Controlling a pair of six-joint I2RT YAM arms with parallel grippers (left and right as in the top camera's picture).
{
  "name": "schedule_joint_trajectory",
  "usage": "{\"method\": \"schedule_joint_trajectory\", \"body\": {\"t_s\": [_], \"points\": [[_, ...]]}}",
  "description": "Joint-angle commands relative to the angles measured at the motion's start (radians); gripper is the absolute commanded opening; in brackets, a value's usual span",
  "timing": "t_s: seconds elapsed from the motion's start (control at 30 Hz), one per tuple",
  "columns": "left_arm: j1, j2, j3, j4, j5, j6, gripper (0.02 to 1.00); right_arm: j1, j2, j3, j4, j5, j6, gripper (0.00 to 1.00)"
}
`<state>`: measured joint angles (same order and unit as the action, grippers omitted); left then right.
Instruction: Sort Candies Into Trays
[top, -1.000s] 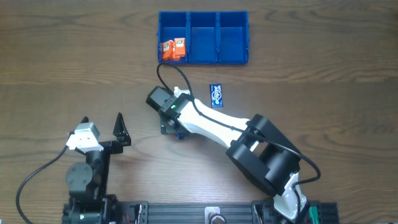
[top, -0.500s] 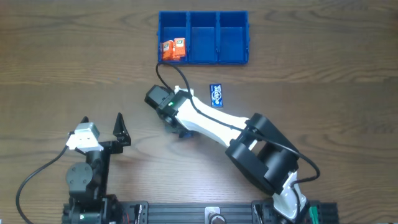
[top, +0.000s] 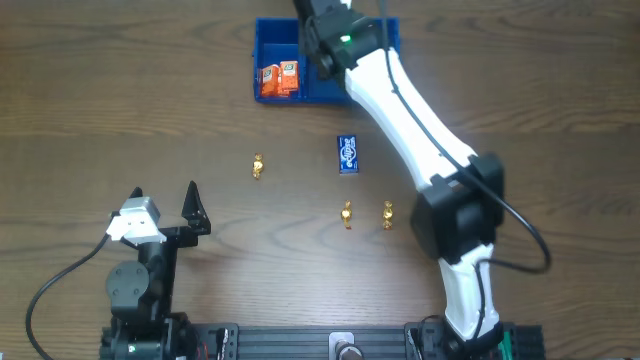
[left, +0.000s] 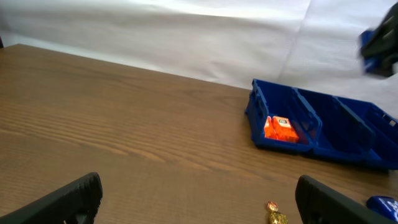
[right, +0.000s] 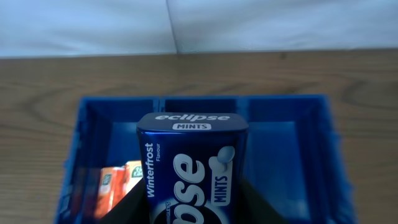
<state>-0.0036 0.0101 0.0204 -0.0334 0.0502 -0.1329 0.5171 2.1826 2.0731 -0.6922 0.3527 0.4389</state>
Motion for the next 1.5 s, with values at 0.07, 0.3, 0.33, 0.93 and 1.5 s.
{"method": "schedule_joint_trajectory", "body": {"t_s": [0.07,0.3,0.33,0.93,1.5], "points": [[0.004,-0.005,-0.016,-0.043,-0.008,0.006,0.998,-0.016,0.109,0.003,0.038,-0.017,-0.021,0.321],[0.004,-0.005,-0.016,-0.043,-0.008,0.006,0.998,-0.029,0.135,0.003,0.04,-0.026,-0.01,0.424],[0.004,-0.005,-0.016,-0.043,-0.008,0.006,0.998,-0.03,0.135,0.003,0.04,-0.03,-0.01,0.601],[0.004,-0.005,-0.016,-0.043,-0.008,0.006,0.998,0.037,-0.323,-0.764,0.046,-0.154,0.056,0.844],[0.004,-0.005,-0.016,-0.043,-0.008,0.006,0.998,0.03,-0.142,-0.79,0.137,-0.191,0.093,0.419]]}}
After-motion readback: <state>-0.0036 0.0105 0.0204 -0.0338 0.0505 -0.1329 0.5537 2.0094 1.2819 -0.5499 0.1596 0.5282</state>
